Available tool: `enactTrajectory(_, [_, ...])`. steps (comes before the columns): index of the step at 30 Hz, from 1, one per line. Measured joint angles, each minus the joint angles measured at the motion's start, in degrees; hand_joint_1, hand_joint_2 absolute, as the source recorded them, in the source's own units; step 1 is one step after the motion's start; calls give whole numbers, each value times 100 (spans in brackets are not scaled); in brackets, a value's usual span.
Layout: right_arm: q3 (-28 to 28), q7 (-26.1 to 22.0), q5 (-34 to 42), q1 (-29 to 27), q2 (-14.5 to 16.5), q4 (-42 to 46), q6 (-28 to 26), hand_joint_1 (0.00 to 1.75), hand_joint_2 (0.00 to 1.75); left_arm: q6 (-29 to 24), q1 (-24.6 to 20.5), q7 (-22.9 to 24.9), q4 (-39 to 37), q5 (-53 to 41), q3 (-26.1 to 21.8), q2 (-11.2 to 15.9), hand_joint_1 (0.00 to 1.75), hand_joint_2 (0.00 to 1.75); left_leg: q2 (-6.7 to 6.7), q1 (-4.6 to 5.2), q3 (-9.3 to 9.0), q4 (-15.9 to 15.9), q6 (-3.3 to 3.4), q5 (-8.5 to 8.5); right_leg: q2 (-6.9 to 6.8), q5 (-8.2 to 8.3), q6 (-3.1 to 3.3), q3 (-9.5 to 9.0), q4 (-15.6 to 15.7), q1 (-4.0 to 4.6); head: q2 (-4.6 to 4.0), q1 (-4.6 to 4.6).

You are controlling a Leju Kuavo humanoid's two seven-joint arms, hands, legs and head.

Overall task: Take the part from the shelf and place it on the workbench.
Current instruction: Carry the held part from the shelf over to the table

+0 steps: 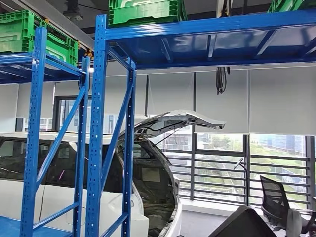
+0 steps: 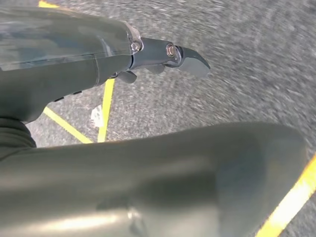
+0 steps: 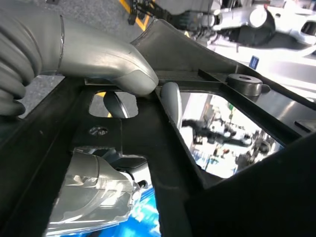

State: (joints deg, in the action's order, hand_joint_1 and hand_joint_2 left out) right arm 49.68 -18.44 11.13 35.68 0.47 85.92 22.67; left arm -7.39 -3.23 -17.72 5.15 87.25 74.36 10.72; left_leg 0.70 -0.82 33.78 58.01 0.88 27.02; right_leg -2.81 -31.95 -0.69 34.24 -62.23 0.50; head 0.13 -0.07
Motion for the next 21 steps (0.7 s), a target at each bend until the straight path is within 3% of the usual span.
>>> enactTrajectory(2, [4, -19, -14, -22, -10, 12, -12, 175, 175, -21, -28, 44, -14, 0, -50, 23, 0, 175, -118, 2, 29, 0, 37, -25, 191, -366, -28, 309, -737, -19, 0, 0])
enactTrajectory(3, [8, -24, -25, -41, -13, 11, -17, 175, 175, -27, -36, 60, -19, 0, -67, 34, 0, 175, -186, 8, 38, 1, 48, -34, 216, -461, -29, 432, -1033, -23, 0, 0])
enactTrajectory(4, [12, -27, -39, -57, -14, 11, -19, 175, 175, -33, -34, 74, -22, 0, -80, 44, 0, 175, -254, 16, 43, 1, 55, -42, 227, -454, -20, 475, -1150, -23, 0, 0])
enactTrajectory(5, [15, -30, -57, -65, -14, 12, -21, 175, 175, -43, -30, 86, -25, 0, -88, 53, 0, 175, -326, 25, 44, 2, 56, -49, 249, -338, 1, 416, -1046, -20, 0, 0])
enactTrajectory(6, [17, -33, -80, -61, -14, 16, -24, 175, 175, -59, -28, 96, -29, 0, -94, 59, 0, 175, -402, 33, 43, 2, 53, -56, 304, -141, 37, 263, -740, -16, 0, 0])
enactTrajectory(8, [17, -44, -136, -29, -14, 33, -34, 175, 175, -95, -40, 108, -33, 0, -103, 63, 0, 175, -545, 33, 57, 4, 34, -79, 603, 227, 137, -99, 35, -11, 0, 0])
enactTrajectory(10, [15, -58, -191, -3, -15, 57, -49, 175, 175, -139, -56, 100, -35, 0, -107, 69, 0, 175, -673, -2, 101, 4, -14, -113, 796, 350, 194, -261, 405, 3, 1, 2])
enactTrajectory(12, [12, -68, -227, 8, -4, 86, -59, 175, 175, -180, -45, 85, -44, 1, -107, 80, 0, 175, -776, -32, 146, -5, -77, -144, 678, 361, 204, -287, 483, 9, 1, 3])
enactTrajectory(14, [10, -75, -244, 19, 28, 116, -66, 175, 175, -202, -27, 77, -59, 2, -107, 95, 0, 175, -592, -17, 236, 109, -124, -38, 519, 391, 234, -318, 598, -13, 0, 8])
enactTrajectory(16, [8, -81, -273, 19, 49, 128, -78, 175, 175, -211, -44, 70, -66, 2, -111, 119, 0, 175, -279, -13, 486, 630, -167, 288, 355, 416, 258, -325, 657, -25, 0, 13])
enactTrajectory(18, [10, -83, -307, -4, 48, 130, -88, 175, 175, -211, -66, 61, -67, 2, -128, 136, 0, 175, -171, -45, 786, 1323, -224, 577, 183, 415, 258, -311, 652, -24, 0, 15])
enactTrajectory(19, [11, -82, -316, -17, 44, 129, -92, 175, 175, -214, -61, 55, -67, 2, -141, 137, 0, 175, -147, -66, 843, 1483, -255, 596, 99, 409, 252, -305, 644, -27, 0, 15])
enactTrajectory(20, [11, -82, -317, -28, 40, 129, -96, 175, 175, -220, -51, 48, -70, 2, -155, 142, 0, 175, -119, -88, 792, 1427, -286, 515, 24, 400, 238, -299, 632, -32, 0, 16])
enactTrajectory(21, [10, -82, -318, -34, 35, 130, -99, 175, 175, -230, -41, 39, -73, 2, -172, 148, 0, 175, -64, -110, 632, 1156, -317, 351, -45, 383, 214, -297, 610, -41, 0, 16])
